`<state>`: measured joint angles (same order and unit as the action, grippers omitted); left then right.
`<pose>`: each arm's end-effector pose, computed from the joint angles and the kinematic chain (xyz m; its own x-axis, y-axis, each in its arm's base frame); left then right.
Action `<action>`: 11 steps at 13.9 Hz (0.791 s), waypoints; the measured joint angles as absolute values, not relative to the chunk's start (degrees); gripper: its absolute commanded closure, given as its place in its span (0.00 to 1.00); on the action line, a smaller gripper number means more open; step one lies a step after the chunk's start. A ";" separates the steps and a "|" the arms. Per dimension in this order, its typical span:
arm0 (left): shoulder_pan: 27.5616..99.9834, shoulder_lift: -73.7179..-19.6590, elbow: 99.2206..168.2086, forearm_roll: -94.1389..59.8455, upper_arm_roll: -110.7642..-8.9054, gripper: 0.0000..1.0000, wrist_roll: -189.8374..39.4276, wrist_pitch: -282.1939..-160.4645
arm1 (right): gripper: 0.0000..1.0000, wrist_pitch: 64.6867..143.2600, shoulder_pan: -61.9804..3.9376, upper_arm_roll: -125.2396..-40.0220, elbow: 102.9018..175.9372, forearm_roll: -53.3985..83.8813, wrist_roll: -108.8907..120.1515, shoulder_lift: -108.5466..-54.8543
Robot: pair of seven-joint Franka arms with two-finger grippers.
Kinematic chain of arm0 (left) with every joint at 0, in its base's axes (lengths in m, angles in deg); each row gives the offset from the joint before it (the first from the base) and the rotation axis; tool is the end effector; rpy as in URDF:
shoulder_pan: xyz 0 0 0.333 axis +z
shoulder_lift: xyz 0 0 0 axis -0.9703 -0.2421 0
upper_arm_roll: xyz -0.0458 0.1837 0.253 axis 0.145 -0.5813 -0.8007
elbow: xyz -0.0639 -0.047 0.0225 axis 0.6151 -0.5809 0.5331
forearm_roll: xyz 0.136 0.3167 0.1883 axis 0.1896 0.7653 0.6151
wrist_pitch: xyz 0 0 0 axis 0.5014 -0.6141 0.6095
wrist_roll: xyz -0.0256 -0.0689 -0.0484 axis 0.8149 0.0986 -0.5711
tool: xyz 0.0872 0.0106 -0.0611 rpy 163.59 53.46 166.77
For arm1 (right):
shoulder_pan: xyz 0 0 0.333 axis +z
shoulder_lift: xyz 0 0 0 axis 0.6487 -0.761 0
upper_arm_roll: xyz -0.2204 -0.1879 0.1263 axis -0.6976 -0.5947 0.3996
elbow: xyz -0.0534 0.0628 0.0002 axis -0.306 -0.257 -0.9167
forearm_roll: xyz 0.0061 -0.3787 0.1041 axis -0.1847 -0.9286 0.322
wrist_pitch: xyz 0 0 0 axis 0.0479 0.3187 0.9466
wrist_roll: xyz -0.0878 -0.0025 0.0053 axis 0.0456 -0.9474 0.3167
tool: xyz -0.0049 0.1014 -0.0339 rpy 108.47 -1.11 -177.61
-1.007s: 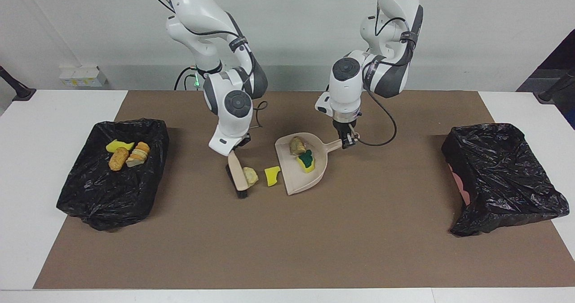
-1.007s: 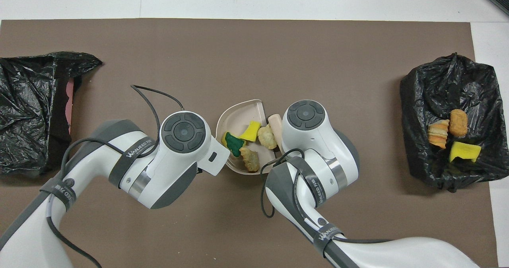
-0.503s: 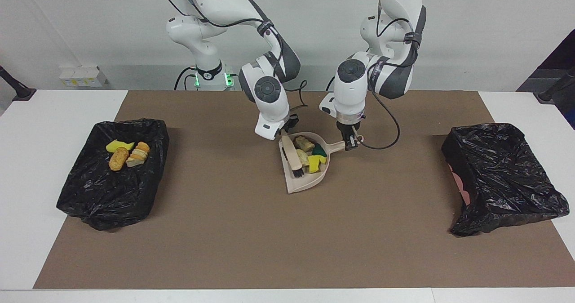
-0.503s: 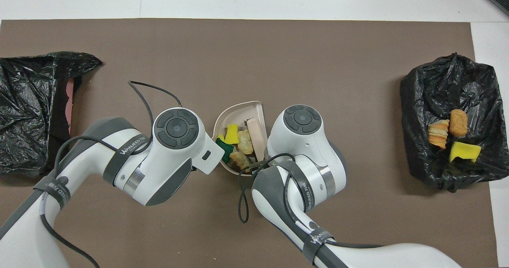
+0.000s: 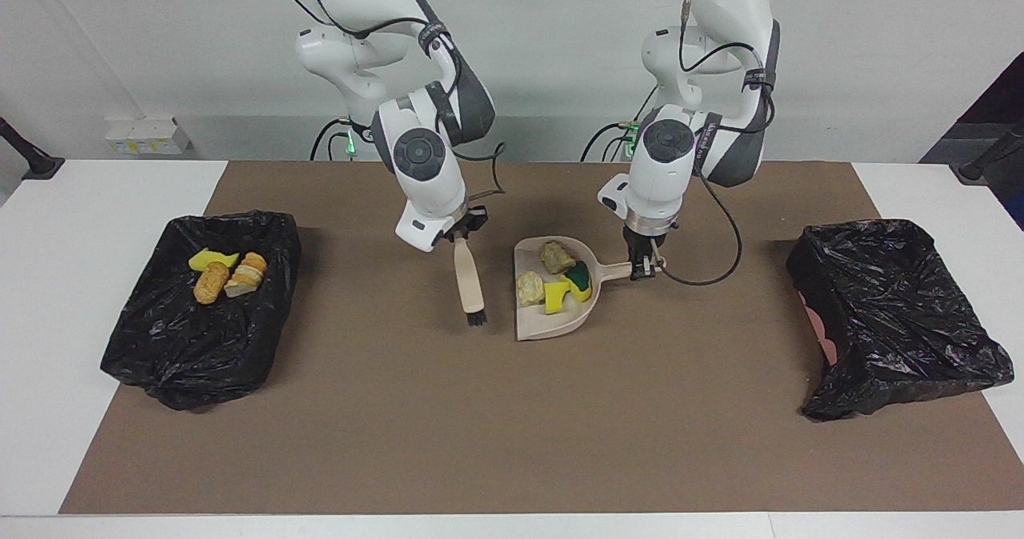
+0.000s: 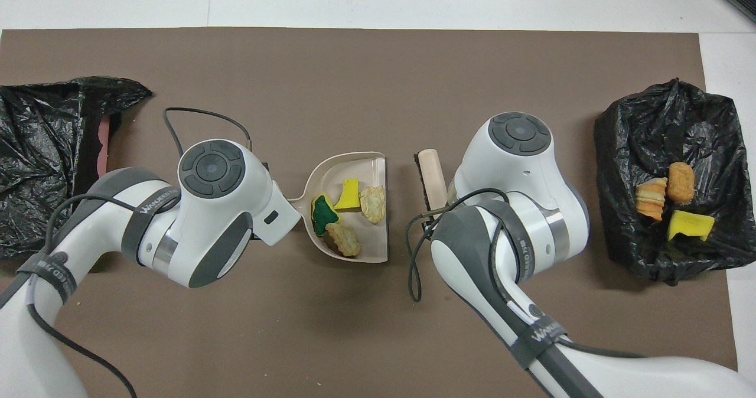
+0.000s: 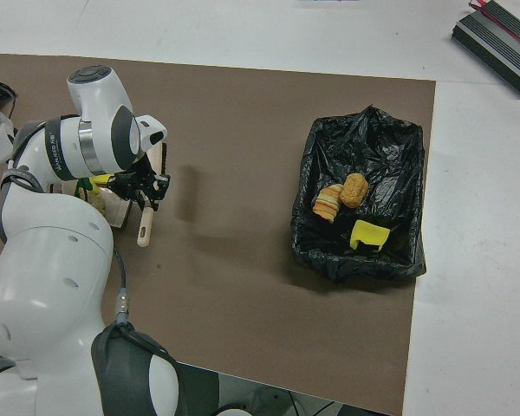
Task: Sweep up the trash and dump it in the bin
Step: 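Carry the loaded dustpan to the nearer black bag with the left gripper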
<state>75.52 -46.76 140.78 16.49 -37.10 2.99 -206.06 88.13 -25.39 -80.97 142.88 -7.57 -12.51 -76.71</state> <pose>0.5220 -0.2436 0.3675 -0.0604 -0.9966 -0.0568 -0.9981 0.0597 0.0128 0.5199 0.2399 0.4022 0.9341 0.2024 -0.2942 0.1813 -0.9786 -0.0978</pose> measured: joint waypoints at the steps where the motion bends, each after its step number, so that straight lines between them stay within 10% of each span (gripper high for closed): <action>1: 75.53 -46.74 140.78 15.18 -37.84 1.00 4.62 -206.07 | 1.00 87.36 -25.08 -80.85 143.07 -7.66 -14.34 -75.48; 11: 75.91 -40.33 140.20 1.64 -57.56 1.00 29.81 -204.00 | 1.00 94.41 -8.97 -79.79 150.47 -4.12 -34.32 -73.00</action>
